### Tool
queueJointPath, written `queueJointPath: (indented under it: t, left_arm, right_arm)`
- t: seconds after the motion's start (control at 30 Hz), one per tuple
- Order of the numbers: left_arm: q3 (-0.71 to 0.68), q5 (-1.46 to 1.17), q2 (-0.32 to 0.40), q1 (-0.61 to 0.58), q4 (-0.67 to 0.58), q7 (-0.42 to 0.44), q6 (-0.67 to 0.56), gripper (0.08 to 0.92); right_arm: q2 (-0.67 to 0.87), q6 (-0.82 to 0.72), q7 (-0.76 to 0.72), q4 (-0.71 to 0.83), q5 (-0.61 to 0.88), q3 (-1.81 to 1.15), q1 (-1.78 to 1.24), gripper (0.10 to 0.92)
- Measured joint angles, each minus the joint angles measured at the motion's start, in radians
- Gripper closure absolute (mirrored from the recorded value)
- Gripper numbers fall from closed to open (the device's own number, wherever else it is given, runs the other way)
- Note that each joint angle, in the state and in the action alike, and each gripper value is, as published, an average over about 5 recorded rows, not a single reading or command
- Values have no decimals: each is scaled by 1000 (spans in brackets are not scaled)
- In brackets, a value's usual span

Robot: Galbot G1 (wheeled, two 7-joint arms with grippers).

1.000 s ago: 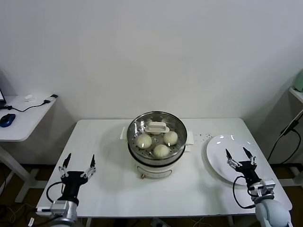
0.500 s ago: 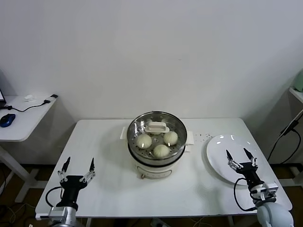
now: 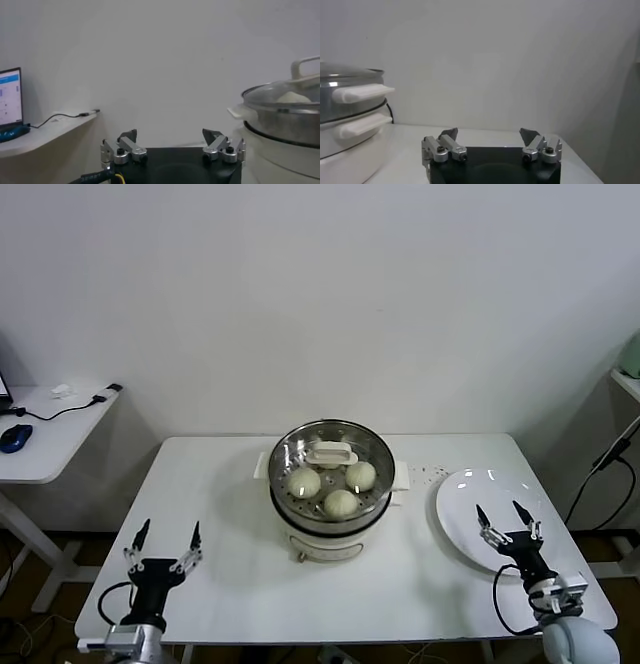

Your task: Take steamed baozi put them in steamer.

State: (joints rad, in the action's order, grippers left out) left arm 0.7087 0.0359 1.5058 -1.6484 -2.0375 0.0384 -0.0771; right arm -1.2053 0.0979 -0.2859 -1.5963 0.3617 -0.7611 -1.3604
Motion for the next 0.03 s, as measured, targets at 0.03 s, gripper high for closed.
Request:
queueJointPath:
  t: [0.03]
  left_arm:
    - [0,0,1,0,0,0,0,177]
  right_arm:
    - [-1,0,0,0,0,0,0,203]
